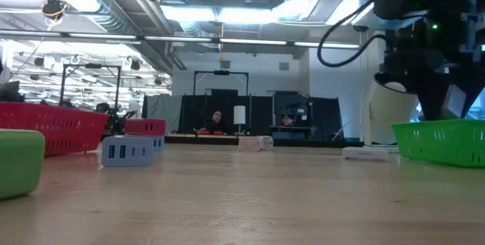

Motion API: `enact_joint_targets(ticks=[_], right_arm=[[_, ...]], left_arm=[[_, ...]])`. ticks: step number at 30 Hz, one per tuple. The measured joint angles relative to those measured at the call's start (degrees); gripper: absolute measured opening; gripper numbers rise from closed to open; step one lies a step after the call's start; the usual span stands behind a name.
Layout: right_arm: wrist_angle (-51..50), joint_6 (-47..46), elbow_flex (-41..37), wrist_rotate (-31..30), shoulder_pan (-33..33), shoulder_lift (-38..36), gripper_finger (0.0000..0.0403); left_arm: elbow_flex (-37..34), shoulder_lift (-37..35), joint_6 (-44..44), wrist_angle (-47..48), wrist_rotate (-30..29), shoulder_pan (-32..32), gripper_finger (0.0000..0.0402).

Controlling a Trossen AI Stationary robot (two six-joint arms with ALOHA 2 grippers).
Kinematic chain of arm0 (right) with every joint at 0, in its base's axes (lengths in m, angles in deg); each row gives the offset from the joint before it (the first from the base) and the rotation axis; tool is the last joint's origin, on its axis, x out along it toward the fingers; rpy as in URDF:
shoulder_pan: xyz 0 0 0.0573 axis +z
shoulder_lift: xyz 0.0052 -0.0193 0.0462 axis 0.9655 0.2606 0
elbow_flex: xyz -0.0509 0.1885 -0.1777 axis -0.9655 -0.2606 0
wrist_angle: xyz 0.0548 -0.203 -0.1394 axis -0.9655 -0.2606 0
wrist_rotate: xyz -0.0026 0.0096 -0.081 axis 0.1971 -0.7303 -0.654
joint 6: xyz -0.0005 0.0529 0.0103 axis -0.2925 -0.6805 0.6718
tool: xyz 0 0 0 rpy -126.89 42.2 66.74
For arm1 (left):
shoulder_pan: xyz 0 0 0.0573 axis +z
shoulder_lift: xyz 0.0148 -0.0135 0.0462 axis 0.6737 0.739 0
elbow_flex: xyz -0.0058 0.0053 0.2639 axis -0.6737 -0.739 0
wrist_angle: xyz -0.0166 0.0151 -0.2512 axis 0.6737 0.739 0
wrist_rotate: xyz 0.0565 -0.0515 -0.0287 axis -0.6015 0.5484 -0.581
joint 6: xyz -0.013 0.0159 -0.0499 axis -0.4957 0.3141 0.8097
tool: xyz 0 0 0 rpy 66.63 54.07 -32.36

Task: Pick & Place Office items
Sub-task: Put the right light blue charger adapter into the green basket, then put the bottom light blue charger adapter into the green basket

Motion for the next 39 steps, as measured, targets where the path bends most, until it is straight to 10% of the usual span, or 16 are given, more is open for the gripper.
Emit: enact_joint_targets(ticks=[17, 31, 39], right_arm=[[3.1, 6.3, -3.9, -1.7, 0.0, 0.0, 0.031], [3.4, 12.0, -3.9, 3.4, -1.3, 0.0, 0.0336], [1.7, 17.8, 1.6, -0.4, -1.9, 0.0, 0.0321]], left_arm=[[0.0, 0.0, 5.0, -7.7, -0.2, 0.0, 0.0255], [0.0, 0.9, 12.9, -3.7, 37.9, -0.3, 0.0255], [-1.9, 9.2, 21.5, -2.8, 41.7, -2.9, 0.0255]])
